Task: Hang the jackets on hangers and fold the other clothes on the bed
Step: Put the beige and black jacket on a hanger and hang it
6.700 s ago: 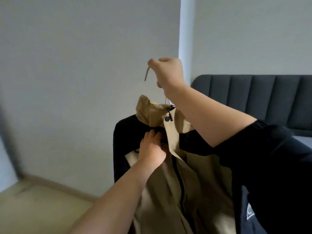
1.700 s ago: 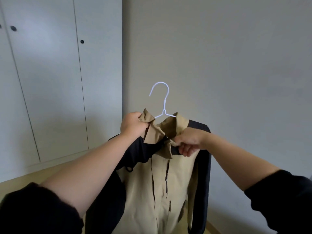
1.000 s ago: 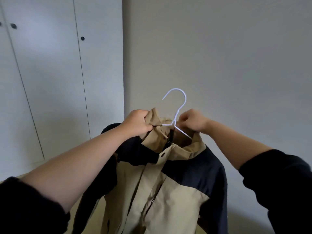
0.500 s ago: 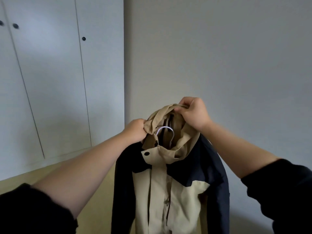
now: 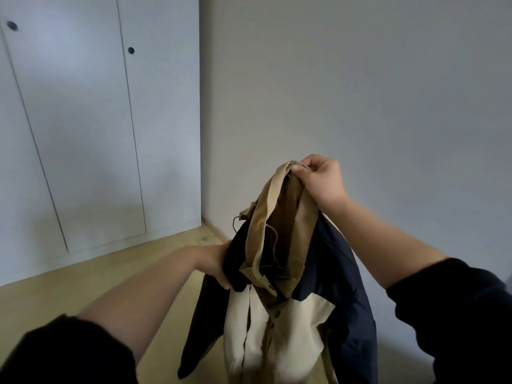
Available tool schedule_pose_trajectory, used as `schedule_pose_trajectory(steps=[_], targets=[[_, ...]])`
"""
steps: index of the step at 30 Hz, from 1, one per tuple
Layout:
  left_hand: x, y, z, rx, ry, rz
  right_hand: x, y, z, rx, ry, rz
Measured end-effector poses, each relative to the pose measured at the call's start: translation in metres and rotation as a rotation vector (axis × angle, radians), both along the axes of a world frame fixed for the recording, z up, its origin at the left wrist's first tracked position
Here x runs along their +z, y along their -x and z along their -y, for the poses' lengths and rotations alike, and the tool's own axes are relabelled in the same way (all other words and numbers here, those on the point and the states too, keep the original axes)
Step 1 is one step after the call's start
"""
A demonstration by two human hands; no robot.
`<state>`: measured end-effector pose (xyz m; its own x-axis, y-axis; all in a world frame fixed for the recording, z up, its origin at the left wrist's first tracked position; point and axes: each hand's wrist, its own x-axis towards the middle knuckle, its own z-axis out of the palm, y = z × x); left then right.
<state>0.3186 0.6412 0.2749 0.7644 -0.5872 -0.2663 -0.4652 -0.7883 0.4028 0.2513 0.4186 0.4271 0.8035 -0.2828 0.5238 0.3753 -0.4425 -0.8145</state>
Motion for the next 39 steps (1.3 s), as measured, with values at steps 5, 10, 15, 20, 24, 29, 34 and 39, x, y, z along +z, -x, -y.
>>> schedule_pose_trajectory(steps=[5,10,15,20,24,29,34,39], targets=[[-0.011,0.006,0.032,0.008,0.309,-0.094,0.006,-0.003,-0.012,0.02,-0.046,0.022],[-0.005,0.01,0.046,0.366,0.784,-0.407,0.008,-0.005,-0.012,0.023,-0.075,0.054],[0.055,0.02,0.047,0.804,1.724,0.152,0.009,-0.003,-0.007,-0.004,-0.008,0.057],[0.108,0.077,0.051,-0.218,1.018,1.025,0.003,-0.004,-0.006,-0.036,0.029,0.045],[0.088,0.081,0.072,-0.402,-0.367,0.863,0.001,-0.002,-0.007,-0.028,0.034,0.038],[0.06,0.062,0.088,-0.265,-1.01,0.95,-0.001,-0.002,-0.012,-0.01,0.055,0.023],[0.076,0.058,0.091,-0.324,-0.738,1.017,0.0,-0.005,-0.009,-0.061,0.157,0.009],[0.107,0.058,0.083,-0.327,-0.509,1.073,-0.018,-0.014,-0.003,-0.1,0.231,-0.05]])
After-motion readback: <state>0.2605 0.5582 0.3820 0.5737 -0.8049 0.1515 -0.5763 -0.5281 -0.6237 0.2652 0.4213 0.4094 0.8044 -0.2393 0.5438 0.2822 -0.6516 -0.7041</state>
